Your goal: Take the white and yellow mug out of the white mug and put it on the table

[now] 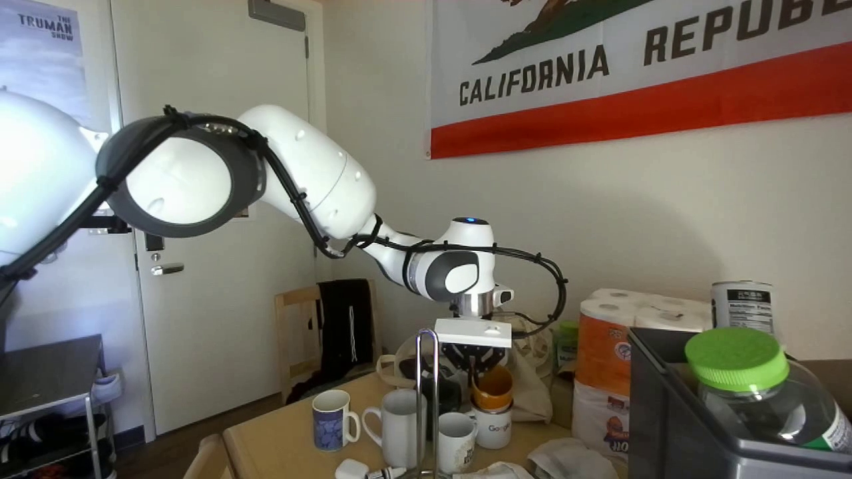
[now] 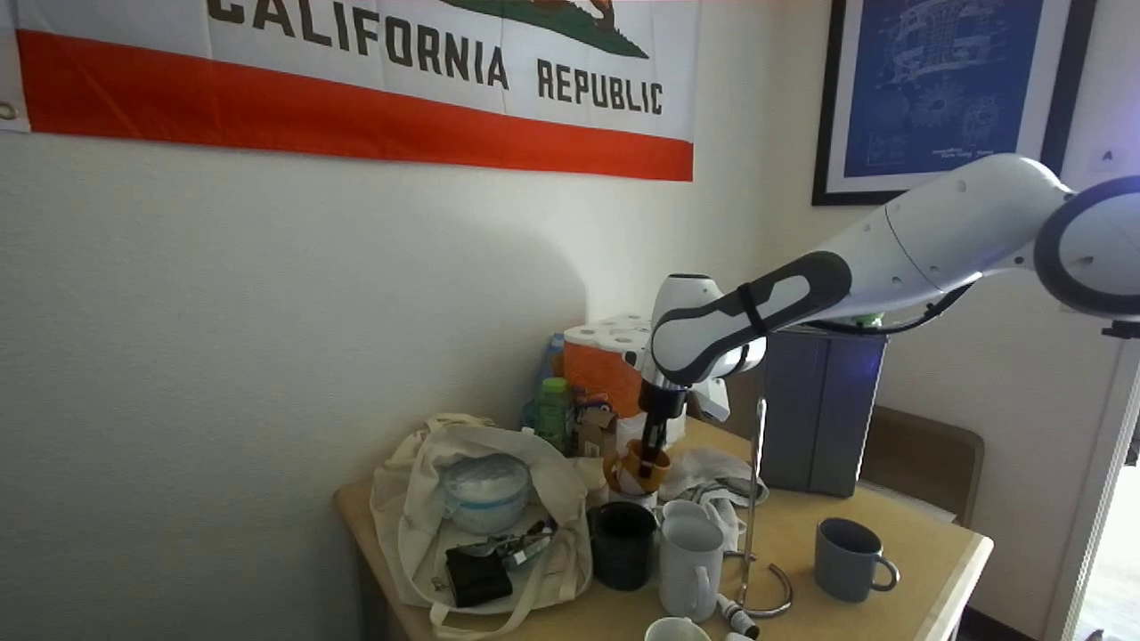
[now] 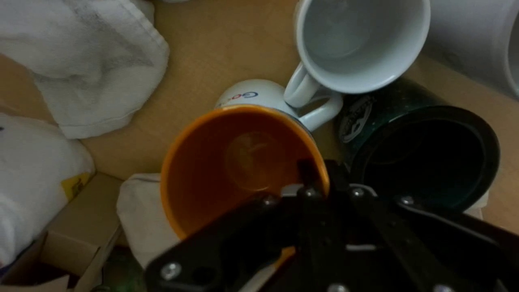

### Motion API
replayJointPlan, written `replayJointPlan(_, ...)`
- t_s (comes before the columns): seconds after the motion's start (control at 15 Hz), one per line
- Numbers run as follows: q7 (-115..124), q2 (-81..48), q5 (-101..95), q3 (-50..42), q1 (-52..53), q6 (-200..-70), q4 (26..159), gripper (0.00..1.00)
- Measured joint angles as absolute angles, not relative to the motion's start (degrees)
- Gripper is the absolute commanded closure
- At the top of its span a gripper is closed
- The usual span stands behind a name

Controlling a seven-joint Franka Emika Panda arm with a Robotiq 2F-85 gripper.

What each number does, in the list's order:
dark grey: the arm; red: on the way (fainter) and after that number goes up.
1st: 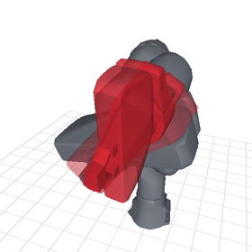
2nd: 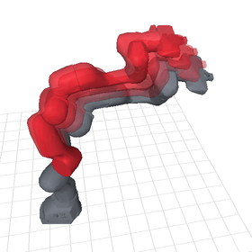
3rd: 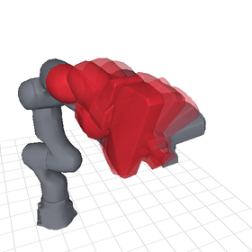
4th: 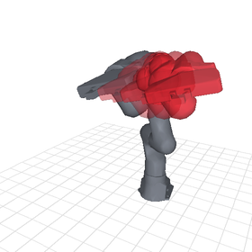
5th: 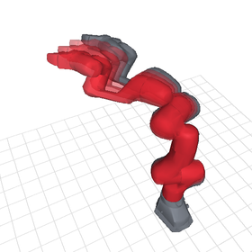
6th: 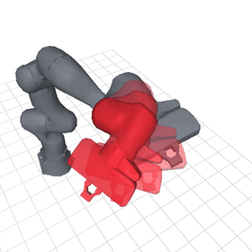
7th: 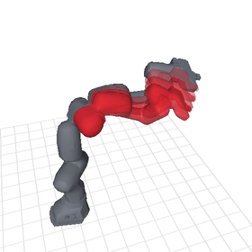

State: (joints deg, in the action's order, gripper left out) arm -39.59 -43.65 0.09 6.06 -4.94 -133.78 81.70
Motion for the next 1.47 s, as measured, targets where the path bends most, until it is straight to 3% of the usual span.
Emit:
replayJointPlan(0.67,-33.87,-43.05,0.69,6.38,-5.01,-133.26,76.34,0.98)
replayJointPlan(1.47,-25.49,-35.10,0.61,1.33,-8.01,-121.50,73.94,0.98)
